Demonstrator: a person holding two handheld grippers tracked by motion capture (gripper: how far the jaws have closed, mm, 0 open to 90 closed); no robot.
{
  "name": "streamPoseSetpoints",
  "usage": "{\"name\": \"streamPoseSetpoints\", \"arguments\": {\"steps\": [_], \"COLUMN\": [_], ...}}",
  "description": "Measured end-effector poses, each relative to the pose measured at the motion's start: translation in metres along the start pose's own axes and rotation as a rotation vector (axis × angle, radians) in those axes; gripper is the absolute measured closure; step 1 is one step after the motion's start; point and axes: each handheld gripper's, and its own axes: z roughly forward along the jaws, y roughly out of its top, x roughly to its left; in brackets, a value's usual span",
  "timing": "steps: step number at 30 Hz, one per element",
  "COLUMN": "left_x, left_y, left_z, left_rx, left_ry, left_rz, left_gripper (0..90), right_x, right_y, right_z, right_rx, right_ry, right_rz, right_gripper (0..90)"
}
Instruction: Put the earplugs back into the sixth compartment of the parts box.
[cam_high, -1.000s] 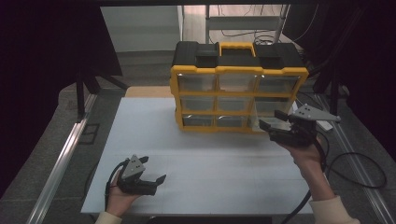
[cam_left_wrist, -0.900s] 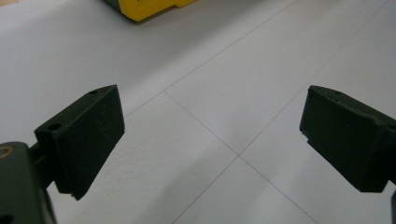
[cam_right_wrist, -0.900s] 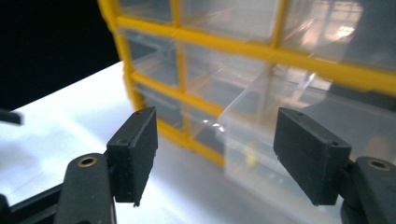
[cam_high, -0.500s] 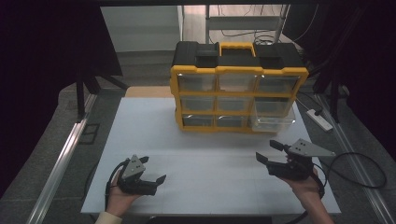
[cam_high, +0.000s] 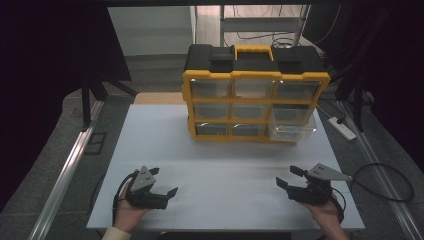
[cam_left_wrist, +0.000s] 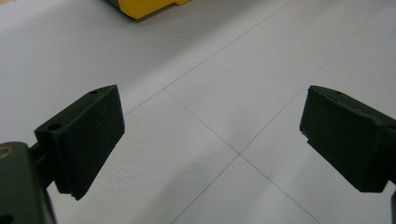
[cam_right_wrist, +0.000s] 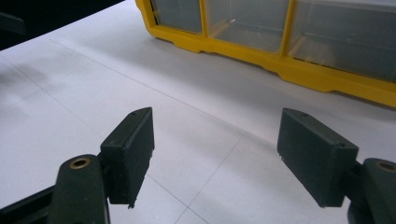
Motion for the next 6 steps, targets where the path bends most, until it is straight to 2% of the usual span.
{"name": "streamPoseSetpoints", "arguments": {"steps": [6], "left_x": [0.0001], "left_y": [0.0], "left_z": [0.0003], "left_rx": [0.0], "left_ry": [0.0], "left_rz": [-0.001], "left_gripper": [6.3], "right_x": [0.0004], "right_y": [-0.0002], "right_z": [-0.0011], "right_rx": [-0.015], "right_ry": [-0.006], "right_rz": [-0.003], "right_gripper": [27.3]}}
